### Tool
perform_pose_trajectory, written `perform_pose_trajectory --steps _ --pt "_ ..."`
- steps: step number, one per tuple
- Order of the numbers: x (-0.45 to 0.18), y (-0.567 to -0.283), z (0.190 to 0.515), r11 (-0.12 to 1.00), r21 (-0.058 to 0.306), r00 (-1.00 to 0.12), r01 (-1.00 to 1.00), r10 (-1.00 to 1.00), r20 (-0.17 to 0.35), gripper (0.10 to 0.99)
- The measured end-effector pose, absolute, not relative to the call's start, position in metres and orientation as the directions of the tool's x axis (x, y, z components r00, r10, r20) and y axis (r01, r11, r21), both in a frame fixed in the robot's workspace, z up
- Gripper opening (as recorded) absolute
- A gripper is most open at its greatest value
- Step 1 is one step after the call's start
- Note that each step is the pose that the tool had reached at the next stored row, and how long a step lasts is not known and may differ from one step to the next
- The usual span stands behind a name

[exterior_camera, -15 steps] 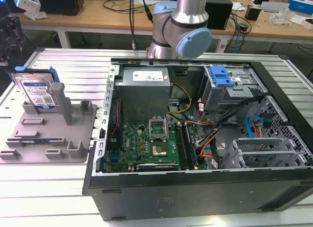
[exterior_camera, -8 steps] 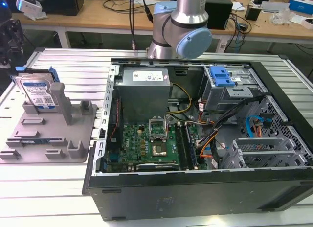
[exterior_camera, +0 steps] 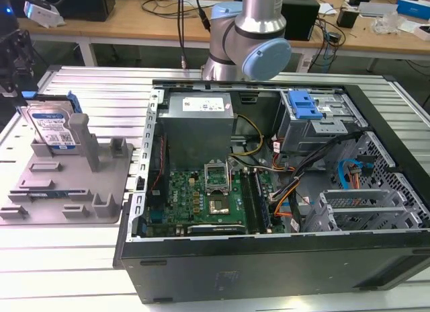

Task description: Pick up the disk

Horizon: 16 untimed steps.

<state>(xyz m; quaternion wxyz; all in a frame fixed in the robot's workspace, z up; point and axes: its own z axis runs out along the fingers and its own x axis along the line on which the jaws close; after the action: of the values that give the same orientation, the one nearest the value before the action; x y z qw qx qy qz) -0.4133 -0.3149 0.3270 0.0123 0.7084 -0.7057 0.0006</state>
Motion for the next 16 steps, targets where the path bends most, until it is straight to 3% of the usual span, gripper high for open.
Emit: perform_pose_trajectory --steps 16 --pt "-0.414 -0.314 0.312 -0.035 0.017 0.035 -0.999 -0.999 0.018 0.541"
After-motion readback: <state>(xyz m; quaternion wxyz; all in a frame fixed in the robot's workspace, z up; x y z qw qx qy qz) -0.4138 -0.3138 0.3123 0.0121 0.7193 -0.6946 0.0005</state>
